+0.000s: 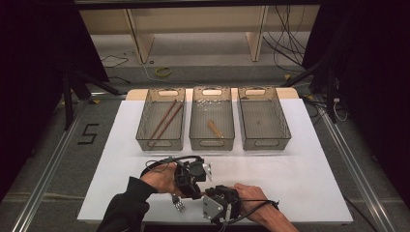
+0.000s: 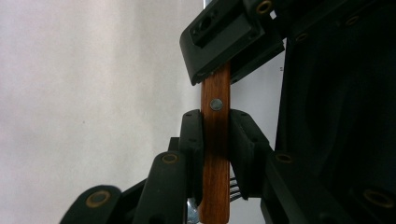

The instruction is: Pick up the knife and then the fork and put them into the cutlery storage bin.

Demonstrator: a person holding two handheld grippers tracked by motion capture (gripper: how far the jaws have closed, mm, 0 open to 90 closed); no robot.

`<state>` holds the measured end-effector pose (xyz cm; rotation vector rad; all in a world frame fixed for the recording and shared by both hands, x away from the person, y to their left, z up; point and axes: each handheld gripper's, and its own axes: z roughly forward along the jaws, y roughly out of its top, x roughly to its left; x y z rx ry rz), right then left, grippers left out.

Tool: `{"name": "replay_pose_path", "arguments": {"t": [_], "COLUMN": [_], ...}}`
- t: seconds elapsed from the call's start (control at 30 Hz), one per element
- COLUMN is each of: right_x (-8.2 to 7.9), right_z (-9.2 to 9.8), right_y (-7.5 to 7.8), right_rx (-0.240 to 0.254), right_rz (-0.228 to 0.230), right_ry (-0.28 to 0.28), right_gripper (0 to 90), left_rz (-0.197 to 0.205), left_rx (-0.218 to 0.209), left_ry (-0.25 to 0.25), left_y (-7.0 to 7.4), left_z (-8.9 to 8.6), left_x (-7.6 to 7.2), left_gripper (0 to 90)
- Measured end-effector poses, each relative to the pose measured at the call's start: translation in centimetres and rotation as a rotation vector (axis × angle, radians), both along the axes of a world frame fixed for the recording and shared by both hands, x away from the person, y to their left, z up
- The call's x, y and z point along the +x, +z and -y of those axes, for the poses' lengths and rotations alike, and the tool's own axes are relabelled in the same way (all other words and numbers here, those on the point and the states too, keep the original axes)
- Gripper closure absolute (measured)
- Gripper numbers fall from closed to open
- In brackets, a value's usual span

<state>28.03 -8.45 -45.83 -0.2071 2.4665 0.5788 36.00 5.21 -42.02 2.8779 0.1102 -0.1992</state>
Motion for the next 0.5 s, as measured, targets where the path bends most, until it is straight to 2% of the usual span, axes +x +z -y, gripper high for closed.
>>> {"name": "replay_pose_path", "arguments": {"t": [0.07,0.33,0.43,0.5], "right_x": [-0.07,-0.07,-0.04,0.07], "right_z": [-0.03,0.20,0.29,0.41], "right_y": [-0.02,0.11,0.16,0.24], "right_rx": [-0.003,-0.006,-0.003,0.008], "right_rz": [0.014,-0.005,-0.018,-0.023], "right_ry": [0.013,0.027,0.019,0.015], "right_gripper": [77.3,77.9,78.0,78.0], "left_rz": [0.001,-0.008,0.003,0.017], "left_rx": [0.005,-0.011,-0.015,-0.013], "left_ry": [-0.008,-0.001,-0.002,0.005], "left_y": [0.01,-0.10,-0.07,-0.11], "left_z": [0.03,0.11,0.09,0.07], "left_x": [-0.05,-0.16,-0.14,-0.10], "left_gripper": [75.3,74.4,73.3,68.5]}}
